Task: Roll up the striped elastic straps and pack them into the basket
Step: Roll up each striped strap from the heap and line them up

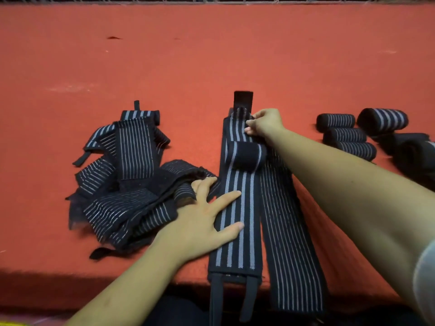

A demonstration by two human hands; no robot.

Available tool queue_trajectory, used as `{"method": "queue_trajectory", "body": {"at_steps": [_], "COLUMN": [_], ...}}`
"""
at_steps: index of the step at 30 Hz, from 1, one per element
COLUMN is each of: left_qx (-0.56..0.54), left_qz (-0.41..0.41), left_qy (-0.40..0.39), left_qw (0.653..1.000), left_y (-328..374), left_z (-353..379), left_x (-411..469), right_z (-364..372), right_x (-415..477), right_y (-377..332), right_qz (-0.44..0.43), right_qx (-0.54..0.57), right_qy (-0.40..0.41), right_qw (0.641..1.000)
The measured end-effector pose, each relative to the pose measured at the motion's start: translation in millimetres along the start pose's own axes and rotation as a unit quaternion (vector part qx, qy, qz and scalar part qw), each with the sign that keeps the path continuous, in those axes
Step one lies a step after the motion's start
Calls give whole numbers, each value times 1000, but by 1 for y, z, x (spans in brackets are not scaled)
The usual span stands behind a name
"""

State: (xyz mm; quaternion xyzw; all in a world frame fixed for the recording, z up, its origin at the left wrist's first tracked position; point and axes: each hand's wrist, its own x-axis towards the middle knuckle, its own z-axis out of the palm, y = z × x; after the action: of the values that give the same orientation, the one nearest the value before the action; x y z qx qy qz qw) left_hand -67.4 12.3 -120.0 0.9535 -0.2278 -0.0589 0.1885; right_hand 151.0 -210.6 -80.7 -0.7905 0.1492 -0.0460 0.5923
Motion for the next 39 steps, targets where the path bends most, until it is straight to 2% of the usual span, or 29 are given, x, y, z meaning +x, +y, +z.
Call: {"method": "queue_trajectory", "body": {"at_steps": [6,11,15,18,24,31,39], "left_qx": [0,4,17,12,4,-6,-38], "left_qz": [4,2,-2,1,-1,-3,-4], "left_qy": [7,2,-2,0,-4,-20,-8], "left_qw": [1000,1000,1000,1000,1000,1000,999], "left_y": [-1,0,1,2,0,-2,0], "left_z": [3,2,3,3,2,1,-9], "left_x": [1,2,1,2,3,2,-1], "right_z": [14,15,10,10,15,-14,-53], "right_x": [22,15,1,-3,-11,-40,-124], "right_y": [7,-4,-12,-13,-21,-72,-94], "right_qz": [-16,-20,-34,-34,17,1,-87], "right_qx": [-101,-49,-61,-24,133,239,194], "right_qy": [42,-13,-68,-60,-62,-95,-73], "right_qw": [994,999,995,997,989,966,974]}}
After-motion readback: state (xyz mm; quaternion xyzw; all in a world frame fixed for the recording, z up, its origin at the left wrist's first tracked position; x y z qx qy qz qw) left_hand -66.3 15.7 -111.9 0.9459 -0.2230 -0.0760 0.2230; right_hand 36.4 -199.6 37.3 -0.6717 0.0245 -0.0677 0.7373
